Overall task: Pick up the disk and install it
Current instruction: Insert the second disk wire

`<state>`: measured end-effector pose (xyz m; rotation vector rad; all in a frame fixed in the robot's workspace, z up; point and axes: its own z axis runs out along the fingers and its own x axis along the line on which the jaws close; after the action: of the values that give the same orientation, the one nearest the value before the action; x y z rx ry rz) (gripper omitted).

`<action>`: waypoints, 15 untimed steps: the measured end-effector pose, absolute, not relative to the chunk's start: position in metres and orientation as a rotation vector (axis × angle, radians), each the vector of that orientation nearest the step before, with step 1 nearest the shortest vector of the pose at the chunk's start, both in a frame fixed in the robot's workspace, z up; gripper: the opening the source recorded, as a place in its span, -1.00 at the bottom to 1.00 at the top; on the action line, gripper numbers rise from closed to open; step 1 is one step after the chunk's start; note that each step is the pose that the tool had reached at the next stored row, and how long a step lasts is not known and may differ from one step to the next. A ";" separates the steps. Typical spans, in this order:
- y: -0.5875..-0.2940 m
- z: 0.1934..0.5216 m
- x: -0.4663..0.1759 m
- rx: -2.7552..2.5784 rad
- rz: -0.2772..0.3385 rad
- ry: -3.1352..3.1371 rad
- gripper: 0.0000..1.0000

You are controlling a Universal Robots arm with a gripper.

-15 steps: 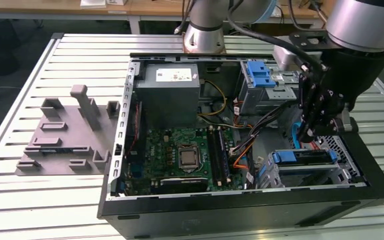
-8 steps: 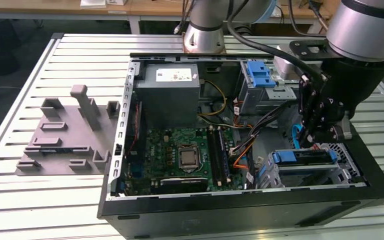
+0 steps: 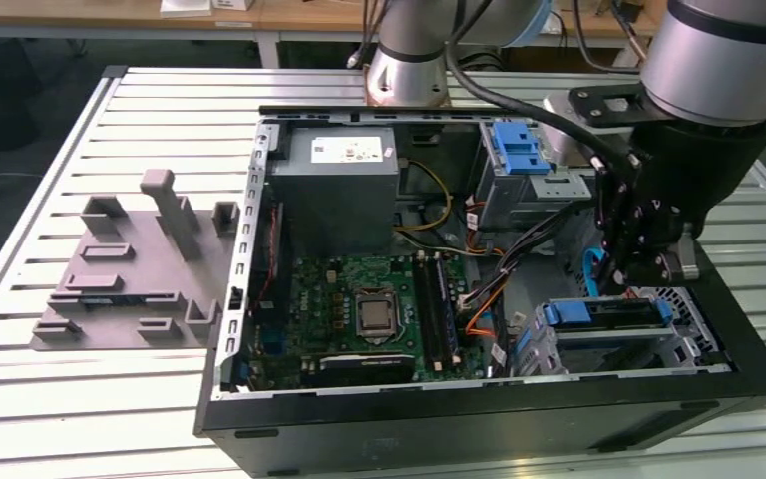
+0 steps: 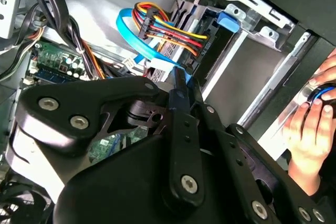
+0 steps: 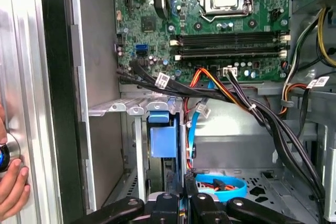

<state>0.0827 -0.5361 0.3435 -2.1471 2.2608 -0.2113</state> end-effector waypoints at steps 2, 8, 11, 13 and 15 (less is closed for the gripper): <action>-0.537 0.341 0.083 -2.147 -0.213 2.259 -0.68; -0.547 0.336 0.083 -2.133 -0.180 2.246 -0.68; -0.550 0.335 0.083 -2.119 -0.151 2.235 -0.68; -0.551 0.335 0.082 -2.118 -0.154 2.232 -0.68; -0.552 0.334 0.081 -2.117 -0.157 2.229 -0.68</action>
<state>0.0813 -0.5524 0.3343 -2.1170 2.2291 -0.1566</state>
